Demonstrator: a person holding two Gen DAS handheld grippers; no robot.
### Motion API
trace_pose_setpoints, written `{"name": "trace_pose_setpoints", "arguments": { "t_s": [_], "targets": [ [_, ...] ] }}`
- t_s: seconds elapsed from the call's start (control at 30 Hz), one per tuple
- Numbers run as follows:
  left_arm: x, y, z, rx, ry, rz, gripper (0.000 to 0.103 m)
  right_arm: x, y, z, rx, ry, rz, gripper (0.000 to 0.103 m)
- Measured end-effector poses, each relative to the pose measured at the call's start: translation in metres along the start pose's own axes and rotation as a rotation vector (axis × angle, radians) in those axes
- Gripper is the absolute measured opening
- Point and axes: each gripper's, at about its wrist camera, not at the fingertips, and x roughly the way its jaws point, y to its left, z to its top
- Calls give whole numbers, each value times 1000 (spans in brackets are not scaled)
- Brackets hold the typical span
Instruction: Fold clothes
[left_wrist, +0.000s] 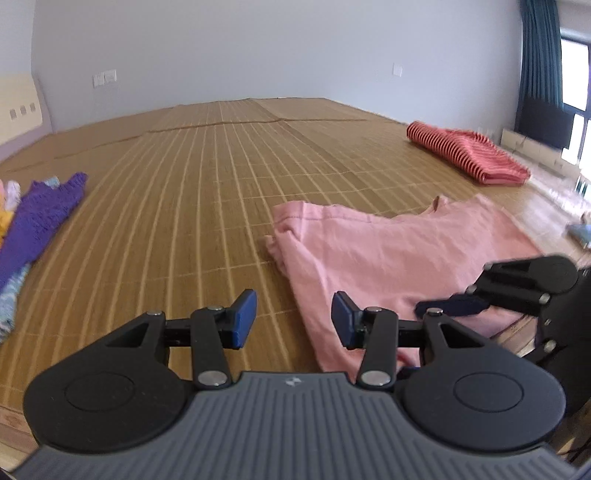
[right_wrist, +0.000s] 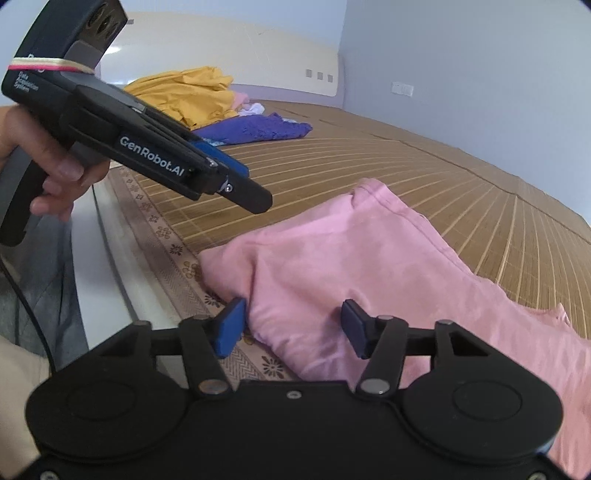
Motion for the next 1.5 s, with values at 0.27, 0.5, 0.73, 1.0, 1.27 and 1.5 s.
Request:
{"name": "trace_pose_setpoints", "arguments": {
  "t_s": [0.27, 0.5, 0.73, 1.0, 1.27, 1.5],
  "targets": [
    [-2, 7, -6, -133, 10, -63, 51, -1, -11, -1, 50, -21, -45, 18],
    [-1, 20, -20, -286, 17, -195, 51, -16, -36, -1, 190, -70, 7, 14],
    [19, 21, -27, -429, 46, -308, 52, -28, -22, 2, 123, -112, -11, 14],
    [31, 24, -36, -527, 77, -340, 57, -41, -29, 6, 163, -162, -12, 8],
    [46, 11, -34, -540, 50, -337, 46, -27, -12, 2, 75, -76, 27, 8],
    [40, -26, -10, -177, 19, -202, 23, -34, -18, 3, 54, -51, 8, 40]
  ]
}}
